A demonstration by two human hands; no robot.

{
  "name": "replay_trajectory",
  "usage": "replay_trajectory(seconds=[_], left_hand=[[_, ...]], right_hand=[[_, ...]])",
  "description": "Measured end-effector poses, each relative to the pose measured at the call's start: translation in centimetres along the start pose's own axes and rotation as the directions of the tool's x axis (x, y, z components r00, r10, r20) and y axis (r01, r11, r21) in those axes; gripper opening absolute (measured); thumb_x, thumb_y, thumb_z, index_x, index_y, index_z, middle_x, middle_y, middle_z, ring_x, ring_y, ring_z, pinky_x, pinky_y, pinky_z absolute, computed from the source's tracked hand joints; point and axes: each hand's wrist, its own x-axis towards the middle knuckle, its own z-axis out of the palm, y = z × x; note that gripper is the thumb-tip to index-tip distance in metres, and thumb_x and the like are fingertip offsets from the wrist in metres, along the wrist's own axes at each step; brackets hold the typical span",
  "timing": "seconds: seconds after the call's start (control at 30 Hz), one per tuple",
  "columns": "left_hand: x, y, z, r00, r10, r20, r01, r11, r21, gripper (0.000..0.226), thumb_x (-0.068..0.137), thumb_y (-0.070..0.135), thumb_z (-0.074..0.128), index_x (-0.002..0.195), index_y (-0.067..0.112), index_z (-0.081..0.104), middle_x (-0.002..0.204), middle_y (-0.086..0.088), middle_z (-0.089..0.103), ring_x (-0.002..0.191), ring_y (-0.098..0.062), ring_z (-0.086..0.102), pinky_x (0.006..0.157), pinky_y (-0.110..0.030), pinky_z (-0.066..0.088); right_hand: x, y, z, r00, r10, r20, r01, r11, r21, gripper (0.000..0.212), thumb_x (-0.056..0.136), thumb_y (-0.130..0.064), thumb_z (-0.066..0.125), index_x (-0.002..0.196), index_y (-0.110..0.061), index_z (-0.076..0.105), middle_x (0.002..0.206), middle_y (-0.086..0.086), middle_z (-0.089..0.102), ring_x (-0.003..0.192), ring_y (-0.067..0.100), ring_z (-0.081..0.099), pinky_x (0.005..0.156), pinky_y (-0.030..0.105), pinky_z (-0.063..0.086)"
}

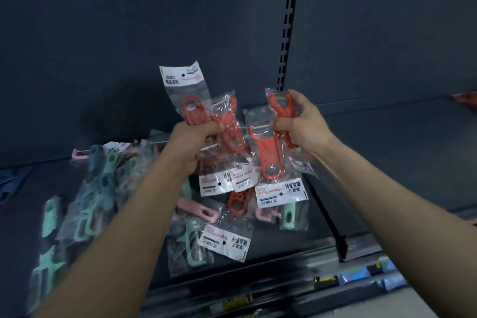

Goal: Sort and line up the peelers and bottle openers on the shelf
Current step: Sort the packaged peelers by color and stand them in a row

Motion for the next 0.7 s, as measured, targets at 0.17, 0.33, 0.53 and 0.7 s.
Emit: replay_trajectory(seconds=[0.17, 0.33, 0.53, 0.7], left_hand=[[-0.9, -0.1, 6.2, 0.995, -0.003, 0.104, -0.014, 0.987, 0.160, 0.014, 0.074, 0.011, 0.076, 0.083, 0.007, 0.066, 0.078, -0.005, 0.071, 0.073, -0.022, 0.068, 0.063, -0.032, 0.053], [-2.7, -0.6, 13.6, 0.958, -0.049, 0.282, -0.002, 0.984, 0.177, 0.015, 0.073, 0.013, 0.075, 0.085, 0.008, 0.068, 0.080, -0.003, 0.070, 0.081, -0.022, 0.064, 0.059, -0.030, 0.048], [-5.9, -1.5, 24.1, 0.876, -0.118, 0.468, 0.128, 0.992, 0.011, 0.024, 0.081, 0.018, 0.064, 0.102, 0.006, 0.064, 0.097, -0.010, 0.068, 0.094, -0.028, 0.062, 0.085, -0.044, 0.049], [-9.0, -2.3, 33.4, 0.817, -0.082, 0.571, 0.081, 0.996, 0.028, 0.038, 0.068, 0.031, 0.073, 0.098, 0.009, 0.067, 0.098, -0.007, 0.073, 0.094, -0.027, 0.069, 0.093, -0.050, 0.048]], right_hand=[[-0.8, 0.2, -4.9, 0.991, -0.048, -0.124, 0.056, 0.997, 0.057, 0.081, 0.072, 0.007, 0.069, 0.141, -0.019, 0.035, 0.100, -0.001, 0.063, 0.058, 0.002, 0.066, 0.049, 0.017, 0.049], [-2.1, 0.9, -10.3, 0.986, -0.050, -0.159, 0.066, 0.993, 0.096, 0.080, 0.074, 0.007, 0.069, 0.142, -0.018, 0.034, 0.101, -0.004, 0.061, 0.067, 0.004, 0.068, 0.055, 0.018, 0.052], [-3.9, 2.7, -19.5, 0.977, -0.057, -0.205, 0.070, 0.996, 0.056, 0.084, 0.077, 0.007, 0.069, 0.145, -0.017, 0.026, 0.108, -0.003, 0.058, 0.085, 0.013, 0.065, 0.065, 0.022, 0.056], [-4.8, 5.2, -28.4, 0.976, -0.048, -0.211, 0.051, 0.999, 0.008, 0.087, 0.075, 0.002, 0.072, 0.145, -0.018, 0.025, 0.110, -0.002, 0.058, 0.088, 0.015, 0.065, 0.074, 0.029, 0.056]])
